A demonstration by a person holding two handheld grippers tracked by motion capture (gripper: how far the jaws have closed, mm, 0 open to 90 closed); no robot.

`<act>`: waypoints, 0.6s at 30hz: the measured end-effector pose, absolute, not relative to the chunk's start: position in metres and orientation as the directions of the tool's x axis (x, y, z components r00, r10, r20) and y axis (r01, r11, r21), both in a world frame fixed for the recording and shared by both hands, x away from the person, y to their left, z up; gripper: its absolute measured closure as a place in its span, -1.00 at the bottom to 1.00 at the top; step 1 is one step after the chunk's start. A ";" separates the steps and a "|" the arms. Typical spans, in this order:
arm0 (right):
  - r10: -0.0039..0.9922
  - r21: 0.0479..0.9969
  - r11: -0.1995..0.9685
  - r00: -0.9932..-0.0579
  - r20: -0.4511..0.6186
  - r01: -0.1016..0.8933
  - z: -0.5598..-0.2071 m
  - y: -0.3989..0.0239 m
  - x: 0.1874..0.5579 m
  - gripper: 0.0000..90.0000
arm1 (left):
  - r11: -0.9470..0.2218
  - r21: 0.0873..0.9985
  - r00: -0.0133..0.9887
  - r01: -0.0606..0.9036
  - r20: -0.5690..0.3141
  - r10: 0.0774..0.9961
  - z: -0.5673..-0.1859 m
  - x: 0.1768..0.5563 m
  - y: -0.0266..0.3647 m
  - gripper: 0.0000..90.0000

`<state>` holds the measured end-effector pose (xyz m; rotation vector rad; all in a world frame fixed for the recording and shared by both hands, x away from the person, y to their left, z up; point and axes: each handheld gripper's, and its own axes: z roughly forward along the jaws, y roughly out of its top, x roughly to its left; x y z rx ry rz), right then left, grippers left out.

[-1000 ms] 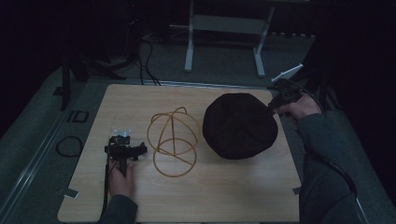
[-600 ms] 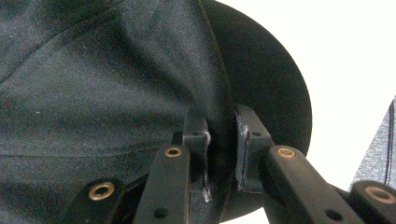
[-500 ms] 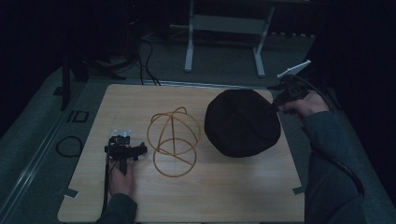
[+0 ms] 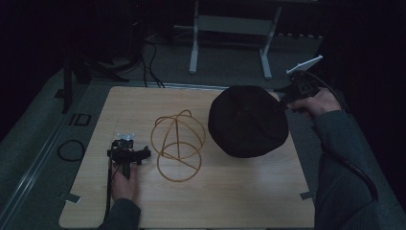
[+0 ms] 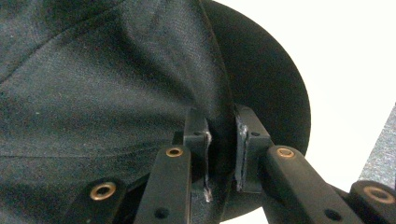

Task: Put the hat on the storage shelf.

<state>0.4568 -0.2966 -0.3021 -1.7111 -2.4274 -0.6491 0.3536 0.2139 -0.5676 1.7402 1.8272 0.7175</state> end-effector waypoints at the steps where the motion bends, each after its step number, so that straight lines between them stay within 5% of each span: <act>1: 0.873 0.285 0.279 -0.366 0.323 0.917 -0.301 -0.296 0.457 0.73 | 0.038 0.685 -0.046 0.728 -0.006 0.999 -0.568 0.354 0.214 -0.97; 18: 0.853 0.301 0.288 -0.387 0.350 0.909 -0.284 -0.281 0.457 0.73 | 0.038 0.684 -0.046 0.728 -0.006 0.999 -0.568 0.354 0.214 -0.97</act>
